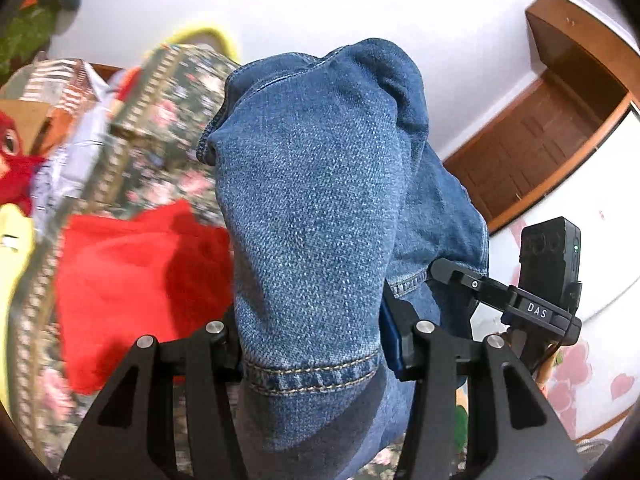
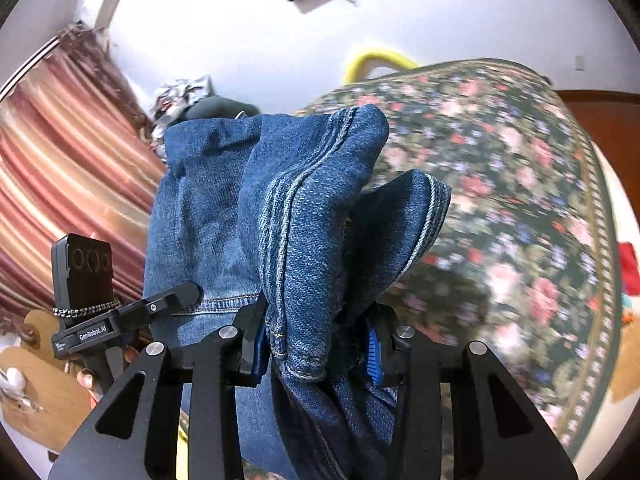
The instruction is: Fold large clothes
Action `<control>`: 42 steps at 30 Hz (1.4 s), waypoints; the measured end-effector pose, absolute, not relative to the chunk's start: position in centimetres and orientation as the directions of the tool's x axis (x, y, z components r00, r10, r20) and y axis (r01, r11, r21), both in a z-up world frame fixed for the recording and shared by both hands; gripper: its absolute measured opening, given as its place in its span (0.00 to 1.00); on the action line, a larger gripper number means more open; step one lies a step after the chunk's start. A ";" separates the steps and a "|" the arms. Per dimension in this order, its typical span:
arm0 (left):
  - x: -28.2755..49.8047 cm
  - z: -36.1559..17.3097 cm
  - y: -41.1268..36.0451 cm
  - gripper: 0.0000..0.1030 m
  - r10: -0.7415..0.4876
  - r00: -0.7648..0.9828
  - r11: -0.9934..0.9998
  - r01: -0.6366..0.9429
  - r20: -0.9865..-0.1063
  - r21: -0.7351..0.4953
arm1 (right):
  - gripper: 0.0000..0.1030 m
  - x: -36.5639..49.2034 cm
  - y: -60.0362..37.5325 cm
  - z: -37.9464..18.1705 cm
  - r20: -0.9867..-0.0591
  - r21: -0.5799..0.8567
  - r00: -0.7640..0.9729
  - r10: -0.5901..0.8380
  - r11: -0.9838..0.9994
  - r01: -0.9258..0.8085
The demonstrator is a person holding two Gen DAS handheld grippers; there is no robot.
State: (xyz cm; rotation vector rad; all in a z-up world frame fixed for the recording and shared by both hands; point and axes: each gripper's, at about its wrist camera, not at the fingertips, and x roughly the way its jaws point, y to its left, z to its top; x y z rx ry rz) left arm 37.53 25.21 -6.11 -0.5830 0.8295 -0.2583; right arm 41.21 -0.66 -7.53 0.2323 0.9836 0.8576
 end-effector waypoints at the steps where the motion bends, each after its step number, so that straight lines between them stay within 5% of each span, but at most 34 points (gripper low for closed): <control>1: 37.1 -6.1 26.3 0.48 -0.422 0.661 0.818 -0.017 -0.620 -0.575 | 0.33 41.4 0.5 -7.8 -0.632 0.539 0.255 0.732 0.651 -0.534; 11: 37.1 -11.2 35.3 0.48 -0.330 0.636 0.816 -0.180 -0.697 -0.550 | 0.33 43.9 9.5 -14.0 -0.655 0.597 0.117 0.746 0.607 -0.525; 21: 40.4 -21.2 38.4 0.51 -0.303 0.553 0.796 -0.300 -0.776 -0.525 | 0.34 47.2 13.5 -22.5 -0.775 0.535 0.066 0.629 0.708 -0.461; 27: 40.5 -21.8 38.0 0.57 -0.284 0.533 0.820 -0.296 -0.797 -0.490 | 0.49 47.1 12.6 -23.6 -0.789 0.512 0.078 0.609 0.723 -0.464; 38: 35.8 -19.4 34.8 0.78 -0.091 0.534 0.926 -0.265 -0.840 -0.269 | 0.76 41.2 10.2 -22.0 -0.885 0.185 0.234 0.403 0.764 -0.618; 42: 33.1 -19.5 33.5 0.83 -0.060 0.525 0.934 -0.270 -0.849 -0.233 | 0.78 39.2 8.1 -21.9 -0.893 0.187 0.216 0.395 0.763 -0.619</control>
